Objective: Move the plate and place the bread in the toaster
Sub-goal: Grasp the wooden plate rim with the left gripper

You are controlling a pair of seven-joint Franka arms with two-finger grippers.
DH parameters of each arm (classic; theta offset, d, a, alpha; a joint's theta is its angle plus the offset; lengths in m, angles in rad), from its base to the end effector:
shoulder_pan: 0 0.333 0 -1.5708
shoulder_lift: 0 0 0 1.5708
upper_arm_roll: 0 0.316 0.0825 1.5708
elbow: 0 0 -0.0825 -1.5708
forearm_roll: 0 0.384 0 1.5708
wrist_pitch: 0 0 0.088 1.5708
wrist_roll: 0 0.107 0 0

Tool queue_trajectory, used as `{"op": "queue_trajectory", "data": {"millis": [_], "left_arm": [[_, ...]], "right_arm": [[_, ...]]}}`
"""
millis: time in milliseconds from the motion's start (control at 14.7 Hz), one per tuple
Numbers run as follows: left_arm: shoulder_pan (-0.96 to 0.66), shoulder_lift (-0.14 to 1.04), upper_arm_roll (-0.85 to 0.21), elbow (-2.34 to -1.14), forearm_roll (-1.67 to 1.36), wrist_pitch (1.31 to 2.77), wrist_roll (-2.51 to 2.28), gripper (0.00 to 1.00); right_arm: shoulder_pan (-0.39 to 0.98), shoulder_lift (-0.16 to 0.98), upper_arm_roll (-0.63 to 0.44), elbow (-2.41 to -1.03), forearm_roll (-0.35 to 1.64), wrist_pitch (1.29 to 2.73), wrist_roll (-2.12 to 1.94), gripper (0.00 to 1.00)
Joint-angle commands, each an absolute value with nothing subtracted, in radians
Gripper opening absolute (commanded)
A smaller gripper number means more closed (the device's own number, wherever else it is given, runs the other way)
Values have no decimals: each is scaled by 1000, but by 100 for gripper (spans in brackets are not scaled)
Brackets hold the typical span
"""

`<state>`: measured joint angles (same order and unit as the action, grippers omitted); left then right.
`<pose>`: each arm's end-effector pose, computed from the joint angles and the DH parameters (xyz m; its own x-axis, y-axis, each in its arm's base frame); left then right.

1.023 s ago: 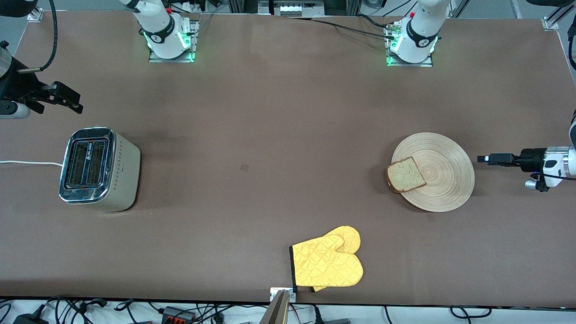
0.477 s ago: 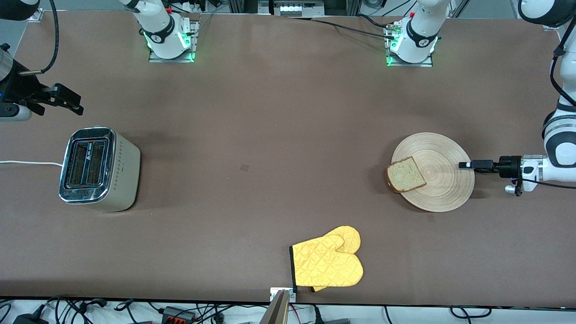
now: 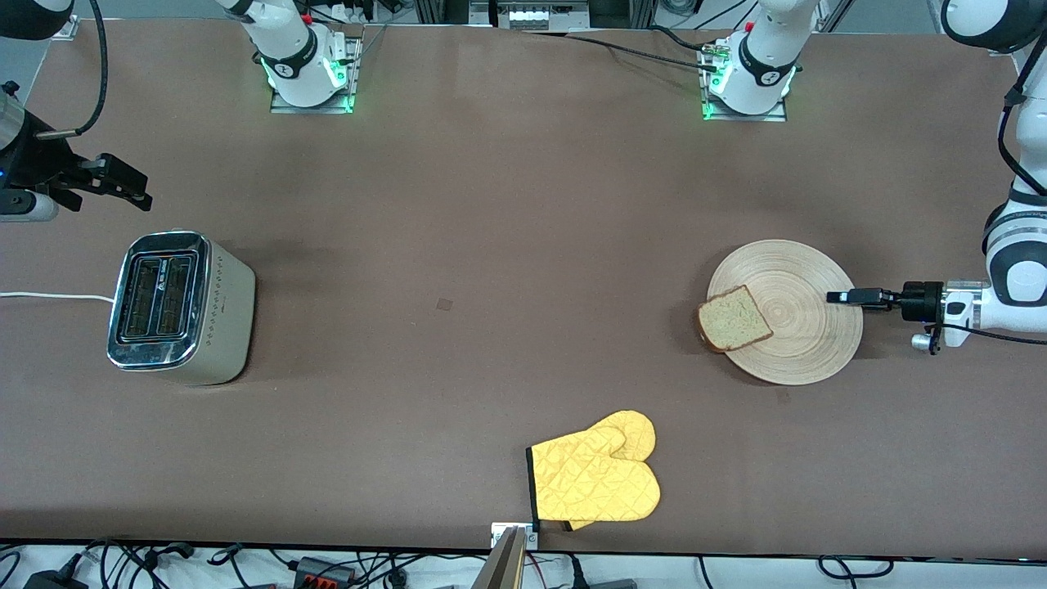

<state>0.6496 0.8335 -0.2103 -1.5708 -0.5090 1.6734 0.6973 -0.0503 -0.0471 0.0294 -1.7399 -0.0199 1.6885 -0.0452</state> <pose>0.5747 0.2301 0.1420 0.9711 -0.1039 -0.2149 0.1078 -0.6121 0.7834 0.5461 -0.0130 0.5803 0.9996 0.0266 -0.0053 0.0267 -0.9994 0.0209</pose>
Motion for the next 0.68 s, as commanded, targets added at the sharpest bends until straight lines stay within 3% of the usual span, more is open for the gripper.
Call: {"op": "queue_trajectory", "data": {"millis": [0, 273, 614], "left_arm": [[646, 850, -221, -1552, -632, 1603, 709, 1], [592, 886, -224, -1554, -766, 1520, 718, 1], [395, 917, -224, -1554, -926, 1515, 716, 0]], "right_arm": [[-51, -54, 31, -1749, -32, 1703, -60, 100], [-52, -54, 31, -1750, -34, 1703, -60, 100], [-54, -54, 31, -1752, -32, 1715, -60, 100]]}}
